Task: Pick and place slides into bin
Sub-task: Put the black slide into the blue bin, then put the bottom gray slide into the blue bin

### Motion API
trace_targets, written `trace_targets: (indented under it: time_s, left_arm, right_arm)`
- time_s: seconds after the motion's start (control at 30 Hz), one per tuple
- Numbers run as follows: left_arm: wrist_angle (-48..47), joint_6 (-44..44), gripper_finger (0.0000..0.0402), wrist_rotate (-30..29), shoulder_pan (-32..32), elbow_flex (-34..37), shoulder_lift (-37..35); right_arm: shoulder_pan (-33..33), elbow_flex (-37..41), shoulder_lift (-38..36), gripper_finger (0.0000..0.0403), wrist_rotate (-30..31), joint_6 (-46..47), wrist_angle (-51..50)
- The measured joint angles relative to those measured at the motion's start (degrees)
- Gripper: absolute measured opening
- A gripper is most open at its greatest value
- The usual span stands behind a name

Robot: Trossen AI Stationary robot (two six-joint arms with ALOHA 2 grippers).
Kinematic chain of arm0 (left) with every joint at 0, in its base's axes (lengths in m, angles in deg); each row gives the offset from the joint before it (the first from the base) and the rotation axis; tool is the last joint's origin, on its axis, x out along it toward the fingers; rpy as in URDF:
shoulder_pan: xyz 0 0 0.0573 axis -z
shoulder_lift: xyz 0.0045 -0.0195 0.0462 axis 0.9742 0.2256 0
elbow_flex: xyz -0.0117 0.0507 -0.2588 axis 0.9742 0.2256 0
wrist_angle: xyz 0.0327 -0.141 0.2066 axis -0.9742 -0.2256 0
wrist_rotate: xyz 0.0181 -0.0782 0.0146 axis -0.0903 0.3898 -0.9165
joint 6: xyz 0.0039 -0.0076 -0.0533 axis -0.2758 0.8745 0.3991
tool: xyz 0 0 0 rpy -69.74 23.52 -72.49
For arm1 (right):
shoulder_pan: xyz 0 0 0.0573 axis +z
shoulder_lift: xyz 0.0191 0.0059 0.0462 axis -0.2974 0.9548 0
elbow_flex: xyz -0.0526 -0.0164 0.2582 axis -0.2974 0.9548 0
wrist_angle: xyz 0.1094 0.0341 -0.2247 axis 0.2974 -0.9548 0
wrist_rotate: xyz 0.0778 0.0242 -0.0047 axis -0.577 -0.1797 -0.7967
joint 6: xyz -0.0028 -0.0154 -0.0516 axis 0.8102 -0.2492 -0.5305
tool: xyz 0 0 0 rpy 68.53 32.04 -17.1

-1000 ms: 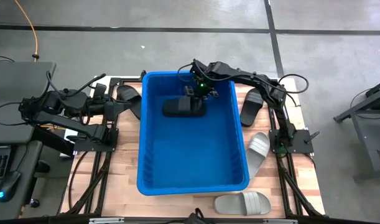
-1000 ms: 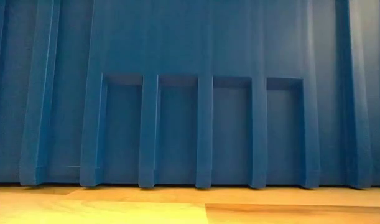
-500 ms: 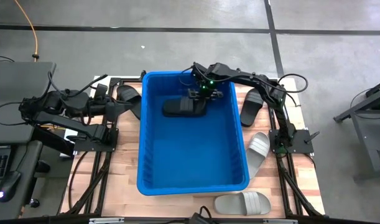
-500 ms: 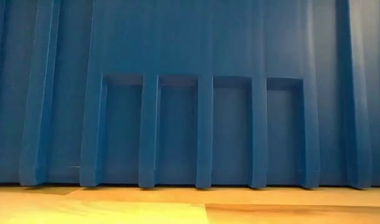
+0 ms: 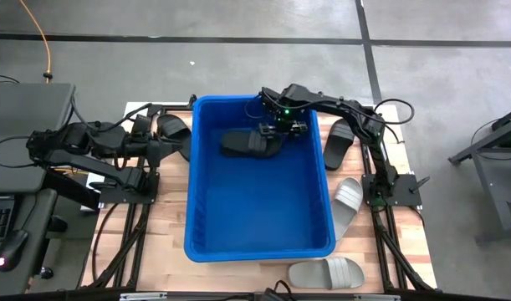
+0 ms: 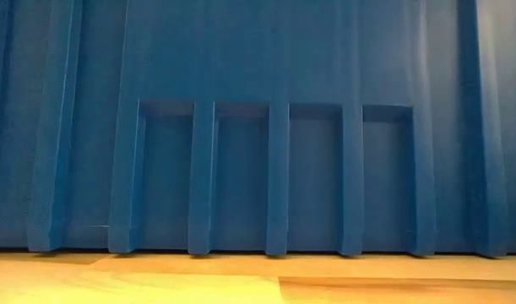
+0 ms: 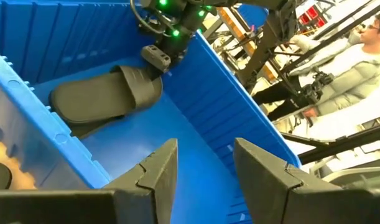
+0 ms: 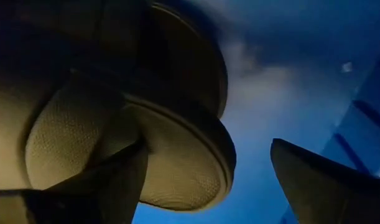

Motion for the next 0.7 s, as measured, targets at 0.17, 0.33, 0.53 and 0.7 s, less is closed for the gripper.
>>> trace_targets:
  time_s: [0.17, 0.33, 0.53, 0.7]
  left_arm:
    - [0.01, -0.51, 0.0147, 0.44, 0.0, -0.02, 0.53]
    - [0.03, -0.62, 0.0147, 0.39, 0.02, 0.0, 0.5]
    - [0.03, -0.64, 0.0147, 0.42, 0.0, 0.0, 0.5]
    - [0.1, -0.63, 0.0147, 0.42, 0.0, 0.0, 0.5]
  right_arm:
    - [0.05, -0.39, -0.06, 0.0319, 1.1, -0.91, -0.96]
    - [0.14, -4.98, -0.06, 0.0319, 3.21, -2.58, -1.41]
    - [0.01, -12.92, -0.1, 0.0319, 1.29, -1.52, -3.49]
    - [-0.07, -17.87, -0.15, 0.0319, 0.85, -2.02, -8.73]
